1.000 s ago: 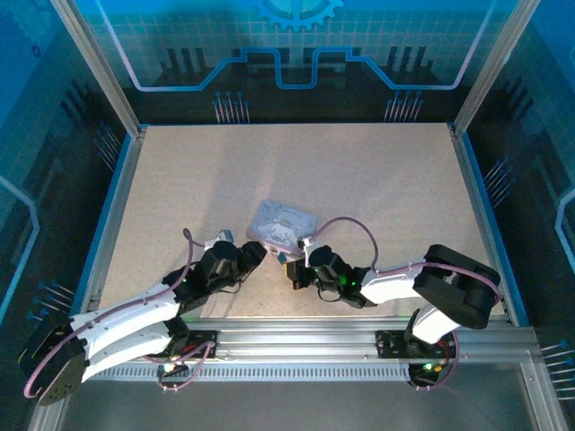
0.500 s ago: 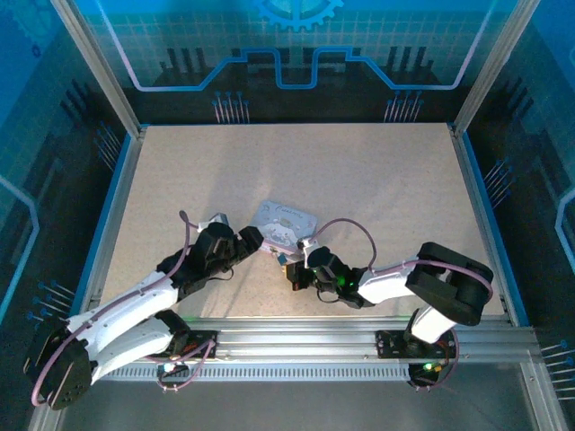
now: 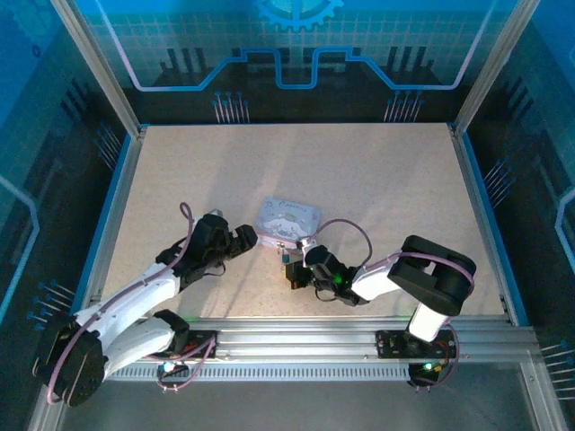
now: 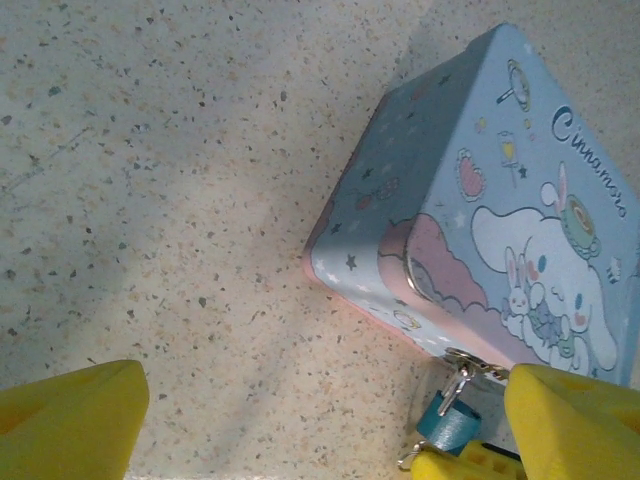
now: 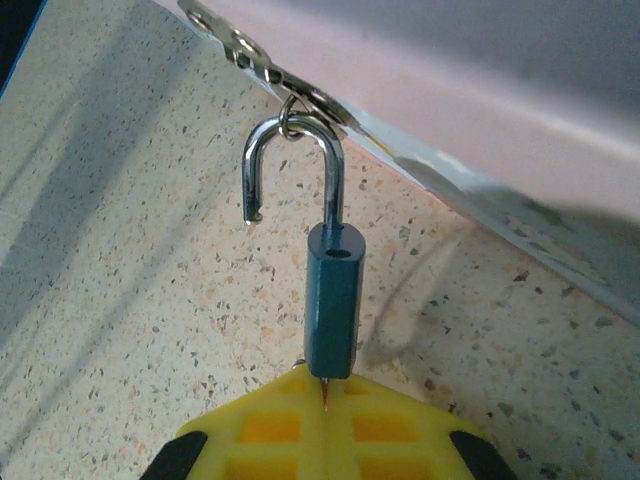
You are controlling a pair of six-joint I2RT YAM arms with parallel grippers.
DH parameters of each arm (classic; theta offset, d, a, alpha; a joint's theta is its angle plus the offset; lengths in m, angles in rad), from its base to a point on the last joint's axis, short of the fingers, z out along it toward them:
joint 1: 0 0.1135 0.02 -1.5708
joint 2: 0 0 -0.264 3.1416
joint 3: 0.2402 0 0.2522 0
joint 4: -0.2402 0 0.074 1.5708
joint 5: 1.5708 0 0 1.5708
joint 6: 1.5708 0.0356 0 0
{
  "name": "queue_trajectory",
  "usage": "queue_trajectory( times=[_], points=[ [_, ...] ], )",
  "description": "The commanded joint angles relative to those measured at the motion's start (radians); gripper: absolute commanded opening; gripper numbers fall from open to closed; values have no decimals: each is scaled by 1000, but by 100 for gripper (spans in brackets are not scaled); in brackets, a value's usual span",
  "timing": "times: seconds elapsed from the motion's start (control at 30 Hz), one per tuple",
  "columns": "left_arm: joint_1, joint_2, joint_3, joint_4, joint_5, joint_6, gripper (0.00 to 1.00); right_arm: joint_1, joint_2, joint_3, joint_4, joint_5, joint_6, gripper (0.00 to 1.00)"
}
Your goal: Unlock the padlock with the key
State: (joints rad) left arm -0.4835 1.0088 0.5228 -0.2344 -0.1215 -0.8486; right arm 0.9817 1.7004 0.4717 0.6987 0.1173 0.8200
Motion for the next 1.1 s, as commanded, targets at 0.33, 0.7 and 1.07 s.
queue_trajectory(
  times=[0.33, 0.7, 1.07],
  points=[
    [41, 109, 96, 35, 63, 96, 99, -25, -29, -22, -22, 21, 41, 24],
    [82, 252, 186, 79, 140, 166, 99, -56, -104, -33, -44, -50, -38, 37],
    [89, 444, 250, 107, 206, 194, 89, -123, -152, -41, -11, -163, -169, 51]
  ],
)
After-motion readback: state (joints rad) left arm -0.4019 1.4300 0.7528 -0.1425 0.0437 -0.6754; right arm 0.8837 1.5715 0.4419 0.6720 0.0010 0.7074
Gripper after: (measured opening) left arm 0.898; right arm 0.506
